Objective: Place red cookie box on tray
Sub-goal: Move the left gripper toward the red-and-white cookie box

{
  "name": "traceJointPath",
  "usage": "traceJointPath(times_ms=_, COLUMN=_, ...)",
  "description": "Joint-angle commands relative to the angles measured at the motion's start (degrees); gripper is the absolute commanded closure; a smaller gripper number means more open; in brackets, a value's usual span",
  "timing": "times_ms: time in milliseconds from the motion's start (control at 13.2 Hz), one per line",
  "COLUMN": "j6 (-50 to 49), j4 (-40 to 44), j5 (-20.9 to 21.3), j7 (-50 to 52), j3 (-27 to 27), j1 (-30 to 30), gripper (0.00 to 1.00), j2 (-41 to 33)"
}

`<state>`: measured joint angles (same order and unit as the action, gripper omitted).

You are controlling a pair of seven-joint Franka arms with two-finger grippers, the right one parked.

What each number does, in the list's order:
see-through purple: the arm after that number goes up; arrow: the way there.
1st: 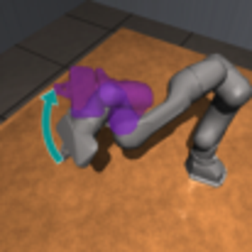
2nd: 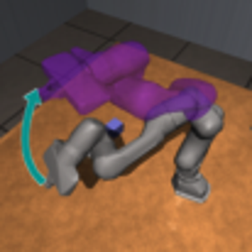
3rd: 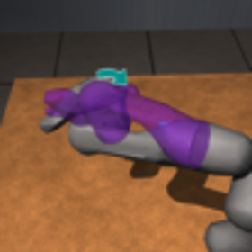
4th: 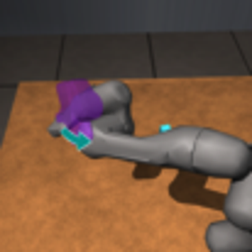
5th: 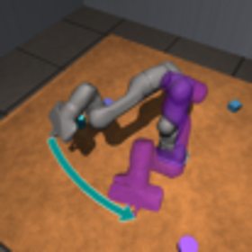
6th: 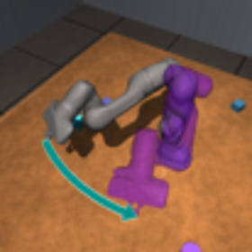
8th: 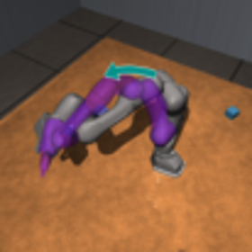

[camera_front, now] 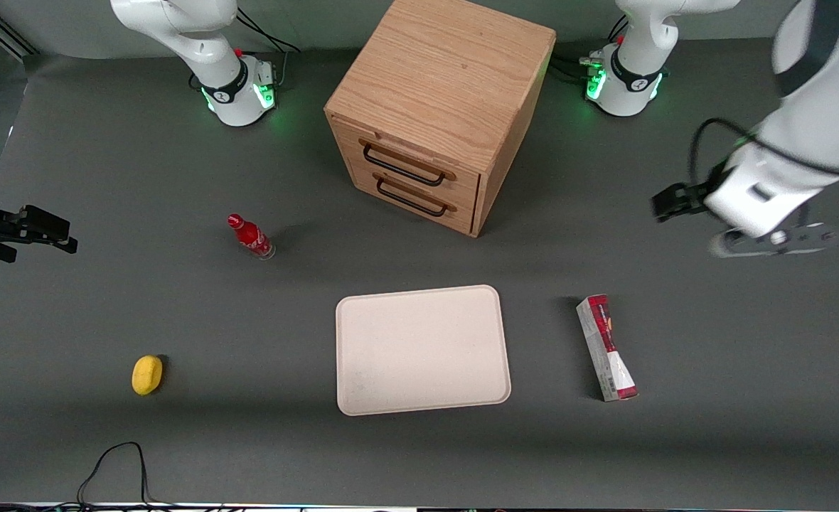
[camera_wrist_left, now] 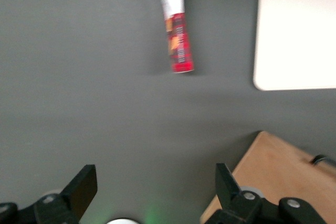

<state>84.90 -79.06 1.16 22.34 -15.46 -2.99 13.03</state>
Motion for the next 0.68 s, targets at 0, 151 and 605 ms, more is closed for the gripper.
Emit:
traceJointPath(times_ms=0, j6=-2.5, j4=14.9, j5=0.7, j7=9.5, j3=-3.0, j1=-2.6, gripper=0.0, j2=11.3)
traceJointPath(times_ms=151, j6=-2.1, j4=15.8, j5=0.7, j7=9.8, j3=-2.9, j1=-3.1, gripper=0.0, j2=12.3)
traceJointPath(times_ms=605, j6=-1.1, j4=13.6, j5=1.2, j7=8.2, j3=-2.6, j1=-0.7, gripper=0.0, j2=11.9)
